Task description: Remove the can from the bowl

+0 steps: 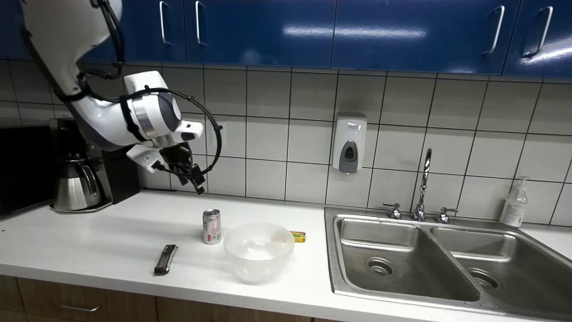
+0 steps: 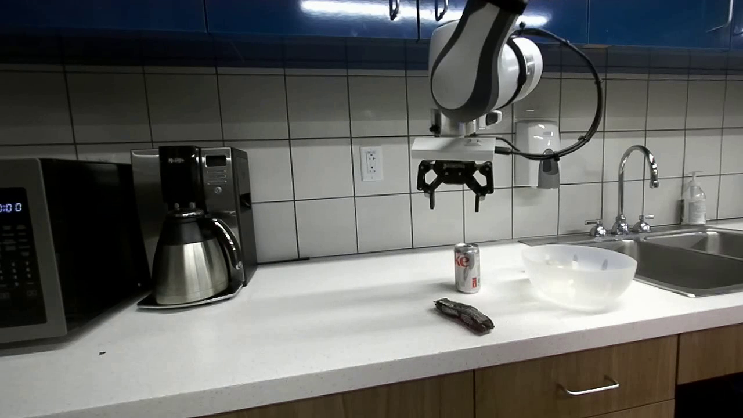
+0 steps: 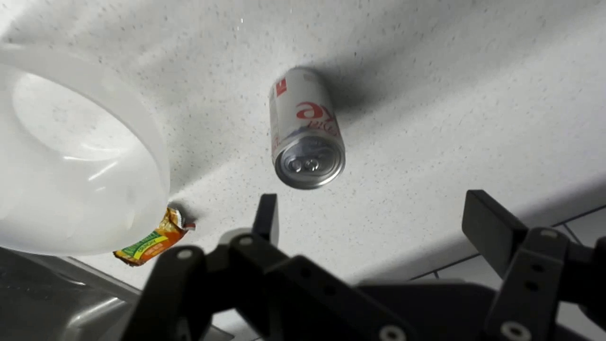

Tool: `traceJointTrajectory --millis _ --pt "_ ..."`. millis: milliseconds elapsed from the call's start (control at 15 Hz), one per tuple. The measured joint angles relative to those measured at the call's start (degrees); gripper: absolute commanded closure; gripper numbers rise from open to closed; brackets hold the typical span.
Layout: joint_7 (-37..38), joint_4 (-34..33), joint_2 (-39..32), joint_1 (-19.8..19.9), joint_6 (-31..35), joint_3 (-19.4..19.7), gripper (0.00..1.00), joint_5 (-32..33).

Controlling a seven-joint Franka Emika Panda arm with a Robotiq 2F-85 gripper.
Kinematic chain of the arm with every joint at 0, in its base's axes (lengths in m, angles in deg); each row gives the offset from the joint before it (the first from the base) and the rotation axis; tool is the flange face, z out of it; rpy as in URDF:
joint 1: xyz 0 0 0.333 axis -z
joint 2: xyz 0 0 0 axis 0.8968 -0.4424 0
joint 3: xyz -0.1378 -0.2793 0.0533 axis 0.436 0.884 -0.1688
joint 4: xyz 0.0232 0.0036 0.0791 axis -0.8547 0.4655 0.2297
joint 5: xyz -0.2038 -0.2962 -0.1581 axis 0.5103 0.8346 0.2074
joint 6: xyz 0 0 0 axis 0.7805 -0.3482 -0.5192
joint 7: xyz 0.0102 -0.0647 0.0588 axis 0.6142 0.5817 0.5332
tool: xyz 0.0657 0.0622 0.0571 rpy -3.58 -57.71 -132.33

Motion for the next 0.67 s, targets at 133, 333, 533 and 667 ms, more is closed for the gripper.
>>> traceJointTrajectory --millis 133,333,533,667 --pt "-3.3 3.7 4.8 1.1 -2.4 -3.4 0.0 -4.3" --pt "-8.6 9.3 12.2 2.2 -6.2 -7.8 0.0 -11.7" --pt "-14.5 14.4 19.6 2.2 -11.0 -11.1 0.0 -19.8" --pt "-21.4 17.6 24.9 1.8 -15.4 -12.5 0.0 -27.5"
